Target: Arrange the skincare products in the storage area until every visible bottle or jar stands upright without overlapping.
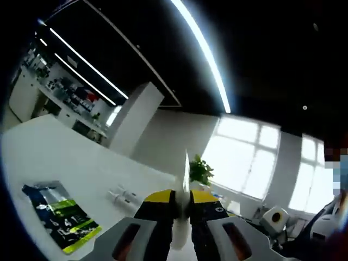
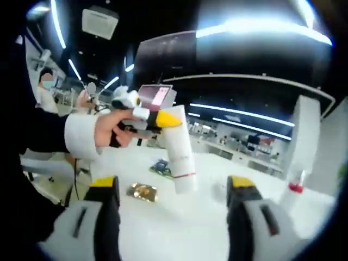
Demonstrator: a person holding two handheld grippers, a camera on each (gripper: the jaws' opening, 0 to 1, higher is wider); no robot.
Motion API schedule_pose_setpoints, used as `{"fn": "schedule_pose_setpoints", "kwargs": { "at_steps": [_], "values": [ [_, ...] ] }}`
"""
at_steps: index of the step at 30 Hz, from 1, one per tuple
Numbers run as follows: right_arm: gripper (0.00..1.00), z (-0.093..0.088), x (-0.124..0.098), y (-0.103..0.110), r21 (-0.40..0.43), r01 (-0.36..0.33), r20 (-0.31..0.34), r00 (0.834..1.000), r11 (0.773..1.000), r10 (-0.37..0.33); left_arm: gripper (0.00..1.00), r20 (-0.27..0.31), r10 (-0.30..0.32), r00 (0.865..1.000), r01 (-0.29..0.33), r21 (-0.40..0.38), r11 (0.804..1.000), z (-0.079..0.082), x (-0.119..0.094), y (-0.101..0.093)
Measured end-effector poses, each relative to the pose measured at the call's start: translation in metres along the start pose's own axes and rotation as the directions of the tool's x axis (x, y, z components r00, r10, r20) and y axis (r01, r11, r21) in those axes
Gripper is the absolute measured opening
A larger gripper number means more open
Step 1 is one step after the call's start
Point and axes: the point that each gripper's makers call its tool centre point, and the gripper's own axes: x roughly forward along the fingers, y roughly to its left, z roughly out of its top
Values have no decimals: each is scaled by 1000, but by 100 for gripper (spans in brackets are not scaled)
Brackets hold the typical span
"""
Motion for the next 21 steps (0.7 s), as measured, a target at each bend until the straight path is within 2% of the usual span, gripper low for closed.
{"fn": "schedule_pose_setpoints", "kwargs": {
  "at_steps": [8,15,21],
  "values": [
    [94,-11,-20,-15,80,37,-17,999,996,-36,8,-32,-27,999,28,27,999,-4,25,1],
    [100,-24,-31,-33,122,80,-36,996,989,-76,8,-131,8,991,10,140,990,-18,44,2],
    [100,-30,-40,-35,145,90,-42,996,985,-85,8,-135,-7,991,23,120,993,-19,58,6]
  ]
}}
